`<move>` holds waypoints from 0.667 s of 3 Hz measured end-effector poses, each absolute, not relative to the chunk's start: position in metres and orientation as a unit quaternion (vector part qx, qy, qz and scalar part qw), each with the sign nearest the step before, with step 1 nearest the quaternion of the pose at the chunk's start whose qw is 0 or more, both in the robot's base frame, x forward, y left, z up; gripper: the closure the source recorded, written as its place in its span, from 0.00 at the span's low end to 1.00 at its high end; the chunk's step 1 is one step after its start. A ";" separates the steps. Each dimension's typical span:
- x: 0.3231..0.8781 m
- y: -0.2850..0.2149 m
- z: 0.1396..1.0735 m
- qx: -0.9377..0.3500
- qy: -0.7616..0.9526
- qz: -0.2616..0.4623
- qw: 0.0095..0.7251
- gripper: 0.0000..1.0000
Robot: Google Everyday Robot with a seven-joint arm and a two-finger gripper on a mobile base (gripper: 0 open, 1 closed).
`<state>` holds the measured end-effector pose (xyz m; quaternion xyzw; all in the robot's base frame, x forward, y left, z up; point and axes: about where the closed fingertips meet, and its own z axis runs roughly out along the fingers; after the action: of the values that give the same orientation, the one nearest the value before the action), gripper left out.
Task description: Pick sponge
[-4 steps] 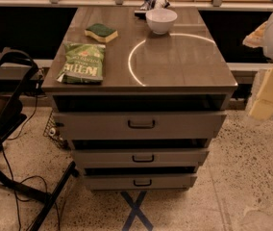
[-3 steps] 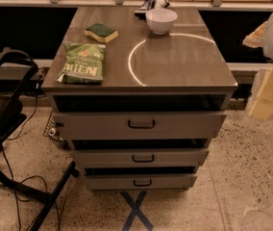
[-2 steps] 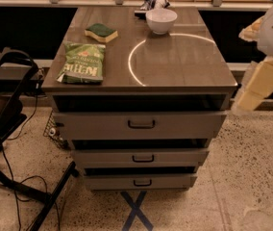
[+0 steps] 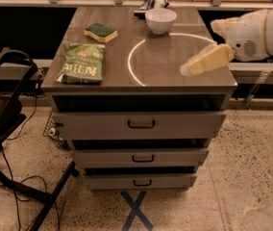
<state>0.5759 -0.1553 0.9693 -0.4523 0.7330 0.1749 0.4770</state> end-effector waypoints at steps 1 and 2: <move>0.624 -0.135 1.012 -0.396 0.683 0.210 0.577 0.00; 0.642 -0.134 1.027 -0.369 0.672 0.200 0.610 0.00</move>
Offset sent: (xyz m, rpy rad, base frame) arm 0.0447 0.0192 0.0391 0.2007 -0.1321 -0.0346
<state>0.6421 -0.1343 1.0274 -0.3690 0.6724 0.2002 0.6096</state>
